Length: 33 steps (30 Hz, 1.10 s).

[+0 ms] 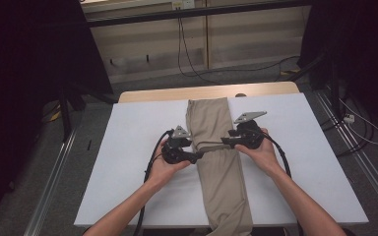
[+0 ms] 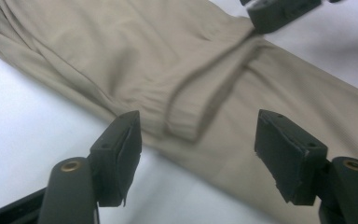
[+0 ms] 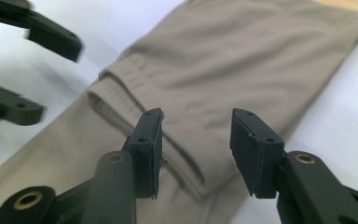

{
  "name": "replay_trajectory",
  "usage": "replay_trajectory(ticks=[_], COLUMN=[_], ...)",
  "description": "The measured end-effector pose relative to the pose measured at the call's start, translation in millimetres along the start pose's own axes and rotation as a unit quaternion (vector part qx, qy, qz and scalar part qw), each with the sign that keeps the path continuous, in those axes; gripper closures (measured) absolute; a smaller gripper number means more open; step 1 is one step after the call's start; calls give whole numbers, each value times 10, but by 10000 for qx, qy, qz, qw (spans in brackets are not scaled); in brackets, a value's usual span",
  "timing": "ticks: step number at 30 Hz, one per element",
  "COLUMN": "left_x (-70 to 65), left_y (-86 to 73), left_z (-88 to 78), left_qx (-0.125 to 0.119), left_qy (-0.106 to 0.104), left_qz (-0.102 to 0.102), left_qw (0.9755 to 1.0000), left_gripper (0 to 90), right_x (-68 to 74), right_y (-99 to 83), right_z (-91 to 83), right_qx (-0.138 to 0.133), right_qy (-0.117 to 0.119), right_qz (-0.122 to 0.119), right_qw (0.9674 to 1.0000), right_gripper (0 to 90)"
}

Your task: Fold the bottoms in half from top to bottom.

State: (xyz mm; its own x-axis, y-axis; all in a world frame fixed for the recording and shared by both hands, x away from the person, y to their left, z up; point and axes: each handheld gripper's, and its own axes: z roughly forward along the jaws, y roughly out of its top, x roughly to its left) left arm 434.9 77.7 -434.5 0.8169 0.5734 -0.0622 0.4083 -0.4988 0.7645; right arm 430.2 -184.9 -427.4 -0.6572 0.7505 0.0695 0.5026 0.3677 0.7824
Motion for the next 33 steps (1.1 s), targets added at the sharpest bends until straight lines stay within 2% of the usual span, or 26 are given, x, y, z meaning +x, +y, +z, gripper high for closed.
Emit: replay_trajectory(ticks=[2,3,4,5,6,7,9,11,13,14,16,18,20,23,24,26,29,33], left_x=[40,39,30,41,44,48,53,65,83,89,111,128,153,165,177,212,272,263], left_y=[40,62,65,77,80,89,108,125,145,154,169,177,184,191,195,193,174,184], left_z=[44,71,104,131,168,187,225,228,249,254,275,302,328,351,356,368,393,400], left_qx=[-22,32,8,51,24,103,54,30,66,69,-2,-30,-43,-19,-31,-26,-113,-124], left_qy=[39,179,281,270,227,326,364,485,503,504,485,435,299,224,258,96,-24,-19], left_qz=[49,246,334,421,372,427,427,479,577,580,502,468,391,330,335,83,-246,-343], left_qw=[10000,9995,9990,9987,9990,9985,9984,9977,9970,9970,9976,9979,9988,9992,9991,9999,9996,9993], left_gripper=[322,318,318,312,313,316,315,391,515,545,585,666,710,774,776,768,741,763], right_x=[5,9,11,11,8,5,9,4,-6,-9,-5,6,25,33,28,16,33,57], right_y=[8,0,-18,-32,-49,-62,-62,-59,-66,-66,-59,-51,-57,-66,-67,-76,-86,-79], right_z=[35,55,80,96,117,129,133,128,130,132,126,118,119,122,124,136,153,151], right_qx=[9,43,126,189,256,286,308,260,259,258,230,213,276,318,312,308,320,330], right_qy=[26,37,6,-28,-39,-23,-72,-25,-2,15,42,90,139,11,-18,-47,-73,-135], right_qz=[-23,-22,-39,-43,-42,-37,-50,-26,-3,-31,-57,-107,-218,-275,-289,-309,-450,-550], right_qw=[10000,10000,9999,9998,9997,9996,9995,9997,9997,9997,9997,9997,9993,9991,9991,9990,9984,9978], right_gripper=[581,600,617,625,638,646,666,683,684,682,649,593,547,583,594,598,591,616])
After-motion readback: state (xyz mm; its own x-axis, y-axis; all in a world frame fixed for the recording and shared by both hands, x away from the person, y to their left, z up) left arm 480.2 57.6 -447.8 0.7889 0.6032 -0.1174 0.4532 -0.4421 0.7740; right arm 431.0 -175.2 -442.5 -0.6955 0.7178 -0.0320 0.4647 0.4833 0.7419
